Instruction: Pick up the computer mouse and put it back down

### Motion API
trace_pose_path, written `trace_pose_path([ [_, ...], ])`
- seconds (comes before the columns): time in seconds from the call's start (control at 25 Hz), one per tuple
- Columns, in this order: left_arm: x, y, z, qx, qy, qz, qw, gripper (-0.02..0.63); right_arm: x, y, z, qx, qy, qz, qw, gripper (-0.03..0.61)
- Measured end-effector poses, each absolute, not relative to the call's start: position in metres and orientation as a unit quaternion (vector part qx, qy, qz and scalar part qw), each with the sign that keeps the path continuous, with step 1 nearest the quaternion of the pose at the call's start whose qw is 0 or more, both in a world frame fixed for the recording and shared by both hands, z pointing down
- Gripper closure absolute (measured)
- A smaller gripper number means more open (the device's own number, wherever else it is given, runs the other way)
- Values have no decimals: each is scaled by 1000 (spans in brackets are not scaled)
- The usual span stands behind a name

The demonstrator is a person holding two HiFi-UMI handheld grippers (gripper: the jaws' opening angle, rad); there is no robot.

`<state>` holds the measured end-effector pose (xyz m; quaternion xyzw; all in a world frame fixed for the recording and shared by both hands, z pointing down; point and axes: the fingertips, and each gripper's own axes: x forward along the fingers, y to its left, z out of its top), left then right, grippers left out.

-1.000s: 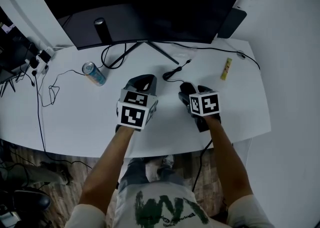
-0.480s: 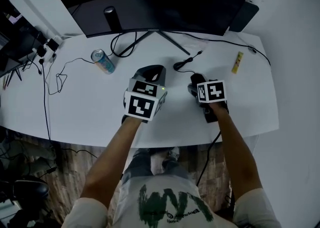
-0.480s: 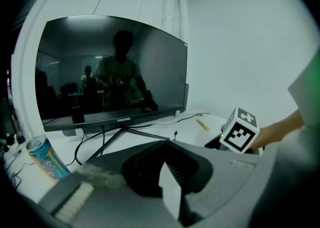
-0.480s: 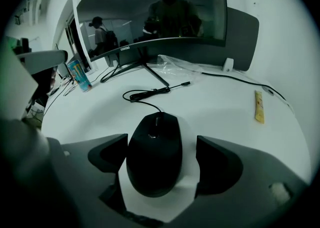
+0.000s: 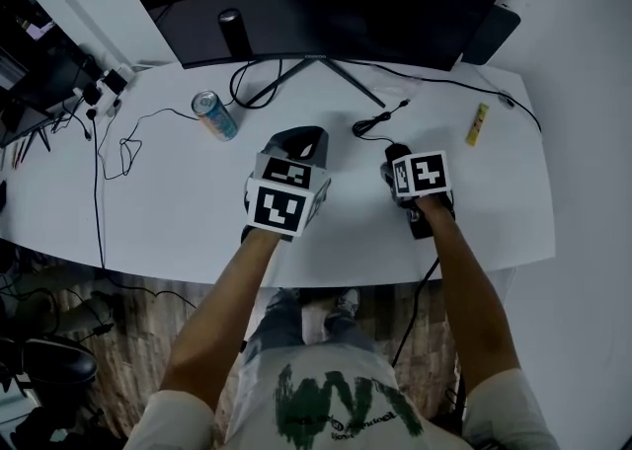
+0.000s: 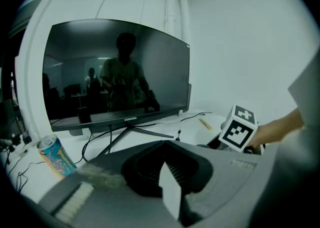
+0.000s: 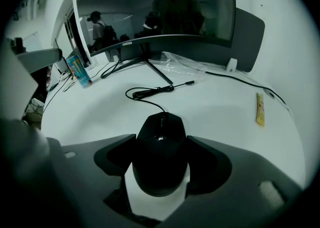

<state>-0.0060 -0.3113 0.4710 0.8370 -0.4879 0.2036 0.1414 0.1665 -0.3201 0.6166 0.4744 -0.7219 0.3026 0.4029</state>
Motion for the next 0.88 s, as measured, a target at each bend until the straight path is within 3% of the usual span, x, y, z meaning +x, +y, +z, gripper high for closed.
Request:
trace_pose_path([
  [0.36, -8, -308, 467, 837, -490, 202, 139, 611, 165, -318, 614, 470, -729, 297, 399, 265],
  [0.88, 6, -315, 437, 845, -487, 183, 121, 611, 161, -324, 551, 488, -770, 272, 309, 265],
])
